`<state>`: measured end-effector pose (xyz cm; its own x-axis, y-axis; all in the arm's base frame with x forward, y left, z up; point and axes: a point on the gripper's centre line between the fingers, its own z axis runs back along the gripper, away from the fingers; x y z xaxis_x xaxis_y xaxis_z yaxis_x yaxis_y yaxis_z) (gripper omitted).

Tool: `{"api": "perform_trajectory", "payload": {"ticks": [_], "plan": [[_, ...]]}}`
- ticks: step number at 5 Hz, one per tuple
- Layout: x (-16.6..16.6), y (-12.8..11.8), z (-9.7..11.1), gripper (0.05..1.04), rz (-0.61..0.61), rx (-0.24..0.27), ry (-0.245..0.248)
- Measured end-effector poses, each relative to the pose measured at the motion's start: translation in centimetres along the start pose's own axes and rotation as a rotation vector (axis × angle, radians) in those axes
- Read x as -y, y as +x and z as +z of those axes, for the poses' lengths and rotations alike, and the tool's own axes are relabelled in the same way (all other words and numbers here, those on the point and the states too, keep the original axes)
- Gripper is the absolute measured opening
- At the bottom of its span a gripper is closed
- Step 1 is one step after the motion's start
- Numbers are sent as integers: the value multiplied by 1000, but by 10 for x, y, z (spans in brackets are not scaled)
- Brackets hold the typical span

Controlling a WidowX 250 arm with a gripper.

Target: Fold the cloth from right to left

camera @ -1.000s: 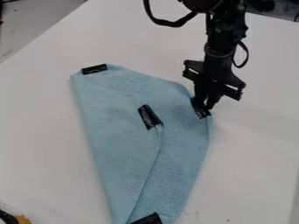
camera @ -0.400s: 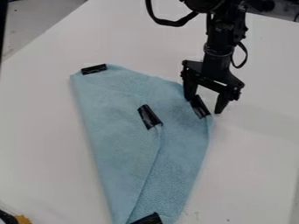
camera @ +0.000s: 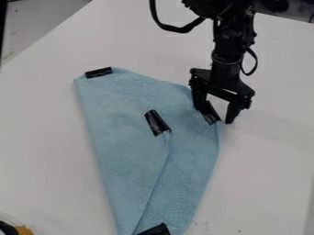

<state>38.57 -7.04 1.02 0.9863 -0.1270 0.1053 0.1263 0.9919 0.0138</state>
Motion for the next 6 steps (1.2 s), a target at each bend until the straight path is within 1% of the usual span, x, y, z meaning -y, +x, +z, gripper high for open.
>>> {"api": "perform_trajectory", "payload": {"ticks": [1, 2, 3, 4, 5, 6], "plan": [[-3, 2, -1, 677, 11, 14, -13], [-6, 2, -2, 391, 25, 12, -26], [-7, 2, -1, 193, 25, 12, -21], [-9, 1, 0, 86, 45, 5, 4], [-1, -1, 18, 67, 83, 34, 66], [-7, -8, 50, 67, 179, 98, 154]]}}
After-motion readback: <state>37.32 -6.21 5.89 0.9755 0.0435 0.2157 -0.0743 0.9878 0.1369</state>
